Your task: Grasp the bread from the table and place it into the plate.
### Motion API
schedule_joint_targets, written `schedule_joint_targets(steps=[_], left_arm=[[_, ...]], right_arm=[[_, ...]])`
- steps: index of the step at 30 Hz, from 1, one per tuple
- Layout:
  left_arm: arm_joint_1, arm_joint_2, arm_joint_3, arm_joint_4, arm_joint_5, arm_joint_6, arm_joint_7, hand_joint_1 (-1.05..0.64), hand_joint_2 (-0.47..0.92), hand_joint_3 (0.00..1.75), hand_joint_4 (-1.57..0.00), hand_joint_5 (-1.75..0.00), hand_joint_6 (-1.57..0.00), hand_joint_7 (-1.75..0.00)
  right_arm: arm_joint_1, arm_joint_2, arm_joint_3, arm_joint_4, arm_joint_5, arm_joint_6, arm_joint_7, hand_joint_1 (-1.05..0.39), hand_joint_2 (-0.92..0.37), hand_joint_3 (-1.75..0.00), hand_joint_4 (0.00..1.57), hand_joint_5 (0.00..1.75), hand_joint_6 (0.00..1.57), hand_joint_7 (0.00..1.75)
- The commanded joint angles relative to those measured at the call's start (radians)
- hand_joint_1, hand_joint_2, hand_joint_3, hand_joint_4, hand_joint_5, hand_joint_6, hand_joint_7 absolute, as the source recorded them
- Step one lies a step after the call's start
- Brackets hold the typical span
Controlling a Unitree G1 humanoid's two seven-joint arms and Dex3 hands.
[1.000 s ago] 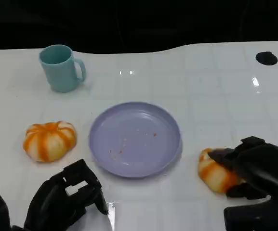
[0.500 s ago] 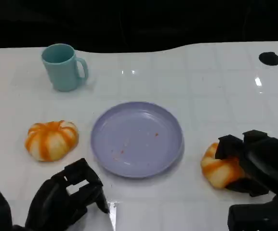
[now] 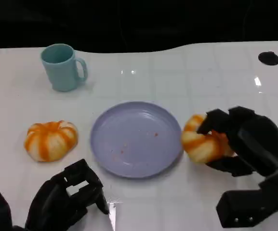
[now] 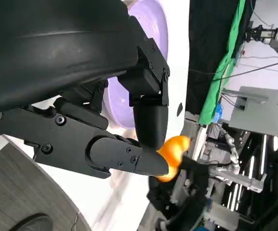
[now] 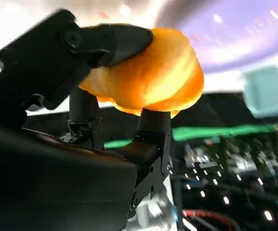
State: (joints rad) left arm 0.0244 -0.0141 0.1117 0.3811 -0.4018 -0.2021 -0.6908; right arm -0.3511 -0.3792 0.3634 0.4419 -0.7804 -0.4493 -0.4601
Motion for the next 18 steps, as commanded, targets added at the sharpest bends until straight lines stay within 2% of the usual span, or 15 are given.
schedule_joint_targets(steps=[1,3,6,10,13,15,18], left_arm=[[0.003,0.014,0.003,0.001,0.007,-0.019,0.001,-0.63,0.92,0.10,-0.69,-1.75,-0.67,-1.41],[0.004,0.014,0.003,-0.002,0.005,-0.012,0.000,-0.63,0.92,0.10,-0.69,-1.75,-0.67,-1.42],[0.004,0.013,0.003,-0.003,0.003,-0.006,0.003,-0.63,0.92,0.10,-0.69,-1.75,-0.66,-1.42],[0.004,0.009,0.003,0.000,-0.005,-0.005,-0.005,-0.61,0.92,0.10,-0.68,-1.75,-0.65,-1.41],[0.010,0.007,0.001,-0.010,-0.007,-0.002,-0.005,-0.60,0.92,0.09,-0.67,-1.75,-0.65,-1.40],[0.015,0.007,0.000,-0.016,-0.006,-0.006,-0.004,-0.60,0.92,0.10,-0.67,-1.75,-0.65,-1.39],[0.018,0.008,-0.002,-0.019,-0.003,-0.008,-0.002,-0.60,0.92,0.11,-0.67,-1.75,-0.65,-1.39]], right_arm=[[-0.041,0.038,-0.014,-0.034,0.063,-0.023,0.042,-0.26,-0.47,-1.09,0.87,1.75,0.67,1.70],[-0.063,0.063,-0.013,-0.035,0.084,-0.031,0.061,-0.25,-0.46,-1.09,0.89,1.75,0.68,1.72],[-0.097,0.099,-0.003,-0.040,0.097,-0.022,0.107,-0.24,-0.40,-1.21,0.92,1.75,0.75,1.64],[-0.135,0.141,0.022,-0.035,0.082,-0.004,0.161,-0.18,-0.33,-1.28,0.94,1.75,0.80,1.59],[-0.159,0.180,0.051,0.004,0.069,0.005,0.169,-0.13,-0.28,-1.29,0.95,1.75,0.80,1.62],[-0.171,0.200,0.070,0.027,0.063,0.007,0.176,-0.10,-0.31,-1.22,0.94,1.75,0.86,1.45],[-0.192,0.219,0.092,0.070,0.045,0.003,0.161,-0.09,-0.29,-1.23,0.93,1.75,0.88,1.42]])
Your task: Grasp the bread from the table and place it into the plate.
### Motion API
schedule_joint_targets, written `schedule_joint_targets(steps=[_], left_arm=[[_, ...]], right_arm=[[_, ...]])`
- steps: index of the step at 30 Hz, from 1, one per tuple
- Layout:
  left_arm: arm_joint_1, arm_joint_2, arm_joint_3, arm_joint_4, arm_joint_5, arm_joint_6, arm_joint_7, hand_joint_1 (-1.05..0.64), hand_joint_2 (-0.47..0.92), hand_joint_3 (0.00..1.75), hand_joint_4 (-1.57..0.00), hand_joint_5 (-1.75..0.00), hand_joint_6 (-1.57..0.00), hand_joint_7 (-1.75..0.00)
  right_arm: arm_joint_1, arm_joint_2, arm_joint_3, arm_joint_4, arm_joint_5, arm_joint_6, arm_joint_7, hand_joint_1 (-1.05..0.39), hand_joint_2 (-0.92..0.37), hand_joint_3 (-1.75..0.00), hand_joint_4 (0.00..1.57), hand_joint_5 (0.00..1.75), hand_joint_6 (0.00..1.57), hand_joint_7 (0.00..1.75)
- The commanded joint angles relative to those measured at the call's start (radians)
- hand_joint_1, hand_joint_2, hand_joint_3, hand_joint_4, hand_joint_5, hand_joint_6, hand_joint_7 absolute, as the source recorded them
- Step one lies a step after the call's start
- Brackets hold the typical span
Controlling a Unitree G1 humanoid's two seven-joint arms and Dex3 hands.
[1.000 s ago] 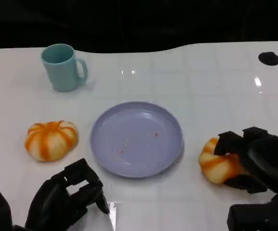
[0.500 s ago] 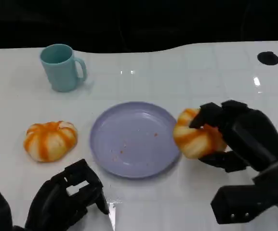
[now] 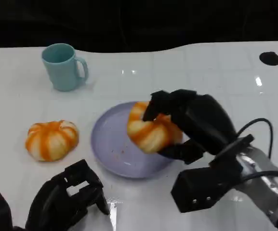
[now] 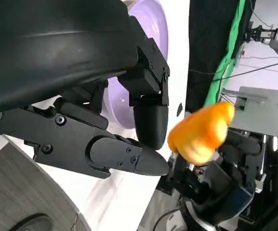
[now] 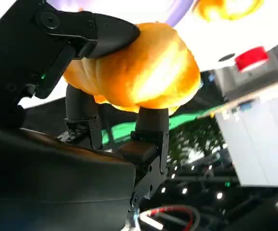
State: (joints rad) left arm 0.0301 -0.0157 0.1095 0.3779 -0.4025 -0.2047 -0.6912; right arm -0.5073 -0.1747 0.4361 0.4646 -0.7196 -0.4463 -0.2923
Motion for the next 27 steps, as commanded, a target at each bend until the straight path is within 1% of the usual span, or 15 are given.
schedule_joint_targets(steps=[1,4,7,8,10,11,12,14,15,17,18,20,21,24,27], left_arm=[[0.013,0.010,-0.001,-0.016,-0.001,-0.007,-0.001,-0.61,0.92,0.11,-0.67,-1.75,-0.65,-1.39],[0.017,0.011,-0.001,-0.021,-0.001,-0.002,0.002,-0.62,0.92,0.11,-0.68,-1.75,-0.66,-1.40],[0.019,0.012,-0.001,-0.023,0.001,-0.002,0.005,-0.62,0.92,0.10,-0.68,-1.75,-0.66,-1.40],[0.019,0.012,-0.001,-0.023,0.003,-0.005,0.004,-0.62,0.92,0.10,-0.68,-1.75,-0.66,-1.40],[0.019,0.010,-0.001,-0.022,0.001,-0.008,0.002,-0.62,0.92,0.11,-0.68,-1.75,-0.66,-1.41],[0.019,0.010,-0.001,-0.022,0.000,-0.008,0.001,-0.62,0.92,0.10,-0.69,-1.75,-0.66,-1.41],[0.019,0.010,0.000,-0.022,-0.001,-0.006,0.001,-0.62,0.92,0.10,-0.69,-1.75,-0.66,-1.42],[0.018,0.009,0.000,-0.023,-0.002,-0.003,0.001,-0.62,0.92,0.10,-0.69,-1.75,-0.66,-1.42],[0.018,0.010,-0.001,-0.021,0.001,-0.006,0.001,-0.62,0.92,0.09,-0.69,-1.75,-0.66,-1.41],[0.017,0.011,-0.003,-0.019,0.006,-0.008,0.004,-0.63,0.92,0.09,-0.69,-1.75,-0.66,-1.41],[0.017,0.011,-0.004,-0.020,0.009,-0.009,0.006,-0.63,0.92,0.09,-0.69,-1.75,-0.66,-1.41],[0.018,0.012,-0.005,-0.022,0.012,-0.011,0.007,-0.63,0.92,0.10,-0.69,-1.75,-0.66,-1.41],[0.017,0.012,-0.005,-0.022,0.013,-0.013,0.006,-0.62,0.92,0.10,-0.69,-1.75,-0.66,-1.40],[0.017,0.011,-0.005,-0.021,0.012,-0.015,0.004,-0.62,0.92,0.11,-0.68,-1.75,-0.66,-1.40],[0.019,0.009,-0.006,-0.026,0.010,-0.010,0.008,-0.62,0.92,0.11,-0.68,-1.75,-0.65,-1.40]], right_arm=[[-0.049,0.027,0.027,0.077,-0.019,-0.002,-0.016,-0.08,-0.27,-1.27,0.94,1.75,0.86,1.49],[-0.094,0.063,0.040,0.174,-0.026,-0.014,-0.056,-0.05,-0.23,-1.36,0.96,1.75,0.83,1.60],[-0.142,0.095,0.043,0.280,-0.020,-0.022,-0.089,-0.03,-0.26,-1.33,0.96,1.75,0.81,1.62],[-0.158,0.104,0.045,0.318,-0.019,-0.024,-0.101,-0.04,-0.28,-1.31,0.96,1.75,0.81,1.59],[-0.183,0.118,0.046,0.378,-0.020,-0.020,-0.122,-0.07,-0.34,-1.26,0.92,1.75,0.92,1.22],[-0.191,0.123,0.046,0.400,-0.018,-0.017,-0.127,-0.08,-0.37,-1.17,0.89,1.66,0.96,0.94],[-0.199,0.123,0.050,0.413,-0.021,-0.007,-0.120,-0.10,-0.42,-1.02,0.88,1.51,0.99,0.73],[-0.209,0.120,0.059,0.426,-0.026,0.007,-0.104,-0.18,-0.56,-0.74,0.77,0.91,0.93,0.31],[-0.215,0.113,0.075,0.425,-0.042,0.023,-0.085,-0.22,-0.60,-0.68,0.70,0.76,0.88,0.20],[-0.222,0.100,0.103,0.415,-0.066,0.057,-0.043,-0.36,-0.81,-0.36,0.49,0.44,0.66,0.06],[-0.222,0.096,0.110,0.408,-0.070,0.071,-0.023,-0.47,-0.88,-0.27,0.35,0.31,0.52,0.02],[-0.213,0.092,0.114,0.384,-0.065,0.090,0.020,-0.60,-0.91,-0.24,0.21,0.22,0.38,0.00],[-0.207,0.088,0.116,0.367,-0.061,0.099,0.041,-0.64,-0.92,-0.25,0.17,0.21,0.35,0.00],[-0.180,0.070,0.118,0.294,-0.052,0.118,0.097,-0.70,-0.92,-0.28,0.13,0.21,0.30,0.00],[-0.141,0.043,0.114,0.209,-0.047,0.124,0.131,-0.72,-0.92,-0.29,0.13,0.23,0.30,0.01]])
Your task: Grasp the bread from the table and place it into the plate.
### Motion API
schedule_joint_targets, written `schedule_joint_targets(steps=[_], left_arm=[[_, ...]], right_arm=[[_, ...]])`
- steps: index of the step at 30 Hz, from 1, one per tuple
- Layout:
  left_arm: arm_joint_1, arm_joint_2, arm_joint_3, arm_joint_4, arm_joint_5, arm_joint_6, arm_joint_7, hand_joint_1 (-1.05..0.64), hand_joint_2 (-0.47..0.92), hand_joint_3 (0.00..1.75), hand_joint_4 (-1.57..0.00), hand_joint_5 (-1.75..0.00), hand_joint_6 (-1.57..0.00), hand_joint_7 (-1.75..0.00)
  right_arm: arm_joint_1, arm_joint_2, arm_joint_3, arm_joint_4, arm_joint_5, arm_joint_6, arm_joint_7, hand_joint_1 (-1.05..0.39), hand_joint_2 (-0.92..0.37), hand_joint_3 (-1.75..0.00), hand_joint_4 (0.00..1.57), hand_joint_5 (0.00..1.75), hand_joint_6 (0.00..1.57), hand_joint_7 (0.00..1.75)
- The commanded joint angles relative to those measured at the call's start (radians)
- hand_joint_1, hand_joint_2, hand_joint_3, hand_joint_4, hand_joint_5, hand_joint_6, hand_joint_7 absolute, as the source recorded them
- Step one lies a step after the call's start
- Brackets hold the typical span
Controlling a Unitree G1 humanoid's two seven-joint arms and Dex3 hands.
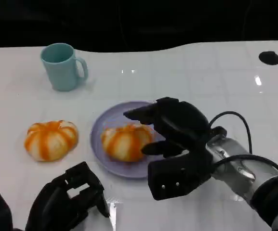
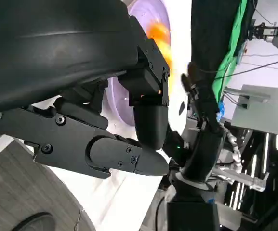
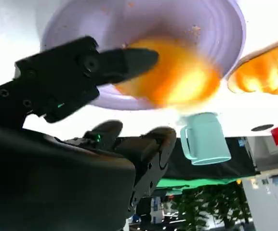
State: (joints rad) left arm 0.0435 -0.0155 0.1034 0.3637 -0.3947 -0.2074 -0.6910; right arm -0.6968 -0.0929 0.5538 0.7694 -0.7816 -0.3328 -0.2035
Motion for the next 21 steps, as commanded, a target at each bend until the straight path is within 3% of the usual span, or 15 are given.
schedule_joint_targets(steps=[1,9,17,21], left_arm=[[0.006,0.008,-0.001,-0.013,0.002,-0.005,0.010,-0.63,0.92,0.11,-0.69,-1.75,-0.66,-1.40],[0.008,0.008,-0.002,-0.016,0.003,-0.007,0.010,-0.63,0.92,0.11,-0.69,-1.75,-0.66,-1.40],[0.003,0.011,0.000,-0.011,-0.004,0.002,0.004,-0.63,0.92,0.10,-0.70,-1.75,-0.67,-1.40],[0.001,0.012,0.000,-0.008,0.001,0.000,0.009,-0.64,0.92,0.11,-0.70,-1.75,-0.67,-1.41]], right_arm=[[0.063,-0.049,-0.007,-0.127,0.019,0.011,0.054,-0.72,-0.92,-0.29,0.13,0.23,0.30,0.01],[0.204,-0.143,-0.064,-0.358,0.097,-0.033,0.135,-0.67,-0.92,-0.28,0.18,0.31,0.35,0.02],[0.353,-0.194,-0.164,-0.422,0.277,-0.265,0.119,-0.56,-0.92,-0.22,0.39,0.47,0.51,0.09],[0.425,-0.194,-0.215,-0.422,0.441,-0.350,0.189,-0.52,-0.92,-0.23,0.46,0.54,0.61,0.14]])
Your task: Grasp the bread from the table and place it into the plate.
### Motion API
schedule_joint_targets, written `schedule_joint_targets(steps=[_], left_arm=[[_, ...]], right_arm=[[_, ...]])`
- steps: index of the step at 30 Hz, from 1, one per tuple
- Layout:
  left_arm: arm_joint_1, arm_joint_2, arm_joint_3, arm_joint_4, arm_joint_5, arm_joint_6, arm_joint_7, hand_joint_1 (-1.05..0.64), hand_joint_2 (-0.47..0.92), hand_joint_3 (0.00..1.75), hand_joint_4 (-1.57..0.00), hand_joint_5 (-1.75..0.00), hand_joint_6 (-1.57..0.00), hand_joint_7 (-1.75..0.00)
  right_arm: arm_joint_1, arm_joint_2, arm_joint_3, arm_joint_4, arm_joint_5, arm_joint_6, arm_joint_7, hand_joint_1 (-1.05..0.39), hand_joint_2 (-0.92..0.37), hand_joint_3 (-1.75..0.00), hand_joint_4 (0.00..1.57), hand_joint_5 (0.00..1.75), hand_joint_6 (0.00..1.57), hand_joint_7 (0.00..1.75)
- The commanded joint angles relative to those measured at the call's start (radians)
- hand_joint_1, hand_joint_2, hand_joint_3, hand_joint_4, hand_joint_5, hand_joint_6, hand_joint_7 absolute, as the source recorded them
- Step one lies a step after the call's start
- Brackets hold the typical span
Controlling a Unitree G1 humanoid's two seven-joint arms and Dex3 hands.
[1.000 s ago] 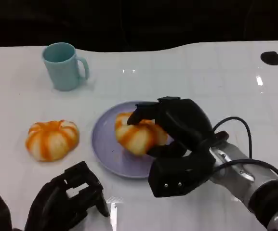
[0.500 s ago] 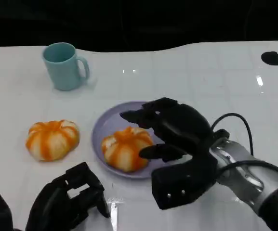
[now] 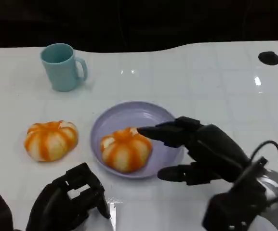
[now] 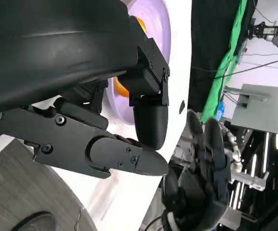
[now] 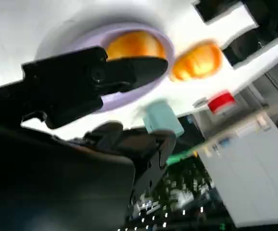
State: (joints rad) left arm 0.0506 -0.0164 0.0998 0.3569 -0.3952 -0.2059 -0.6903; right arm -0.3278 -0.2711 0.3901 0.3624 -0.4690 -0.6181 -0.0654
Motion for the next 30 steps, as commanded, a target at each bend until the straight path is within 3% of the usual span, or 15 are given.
schedule_joint_targets(steps=[1,7,9,12,13,16,21,25,30], left_arm=[[-0.007,0.013,0.004,-0.001,0.000,0.000,0.007,-0.64,0.92,0.11,-0.70,-1.75,-0.67,-1.41],[-0.008,0.014,0.005,0.002,-0.002,-0.006,0.000,-0.62,0.92,0.11,-0.69,-1.75,-0.65,-1.41],[-0.007,0.013,0.006,0.000,-0.007,-0.003,-0.002,-0.62,0.92,0.11,-0.68,-1.75,-0.65,-1.41],[-0.008,0.014,0.007,0.000,-0.008,-0.003,-0.004,-0.61,0.92,0.11,-0.68,-1.75,-0.65,-1.41],[-0.008,0.014,0.007,0.000,-0.010,-0.001,-0.005,-0.61,0.92,0.11,-0.68,-1.75,-0.65,-1.41],[-0.008,0.014,0.007,0.000,-0.012,0.002,-0.006,-0.61,0.92,0.11,-0.69,-1.75,-0.66,-1.41],[-0.006,0.014,0.005,-0.004,-0.002,-0.002,0.004,-0.62,0.92,0.11,-0.69,-1.75,-0.66,-1.40],[-0.010,0.015,0.006,-0.001,-0.006,0.004,0.000,-0.62,0.92,0.10,-0.69,-1.75,-0.66,-1.40],[-0.014,0.018,0.009,0.006,-0.007,0.007,-0.002,-0.62,0.92,0.09,-0.68,-1.75,-0.67,-1.40]], right_arm=[[0.067,-0.015,-0.061,-0.013,0.153,-0.081,0.063,-0.50,-0.92,-0.23,0.48,0.60,0.64,0.15],[0.135,-0.023,-0.116,0.018,0.264,-0.218,0.120,-0.38,-0.92,-0.28,0.63,0.88,0.81,0.24],[0.162,-0.028,-0.136,0.005,0.286,-0.230,0.136,-0.36,-0.92,-0.30,0.67,0.91,0.85,0.26],[0.208,-0.031,-0.162,-0.021,0.329,-0.233,0.166,-0.32,-0.89,-0.38,0.72,1.09,0.90,0.45],[0.220,-0.031,-0.169,-0.026,0.337,-0.237,0.173,-0.32,-0.84,-0.49,0.75,1.18,0.88,0.61],[0.244,-0.030,-0.189,-0.025,0.357,-0.260,0.194,-0.30,-0.65,-0.86,0.78,1.31,0.87,0.85],[0.291,-0.032,-0.215,-0.055,0.404,-0.243,0.243,-0.28,-0.45,-1.22,0.79,1.46,0.88,1.04],[0.343,-0.038,-0.231,-0.098,0.464,-0.209,0.292,-0.28,-0.49,-1.14,0.76,1.64,0.86,1.13],[0.399,-0.019,-0.257,-0.146,0.527,-0.147,0.328,-0.27,-0.54,-1.06,0.75,1.74,0.81,1.22]])
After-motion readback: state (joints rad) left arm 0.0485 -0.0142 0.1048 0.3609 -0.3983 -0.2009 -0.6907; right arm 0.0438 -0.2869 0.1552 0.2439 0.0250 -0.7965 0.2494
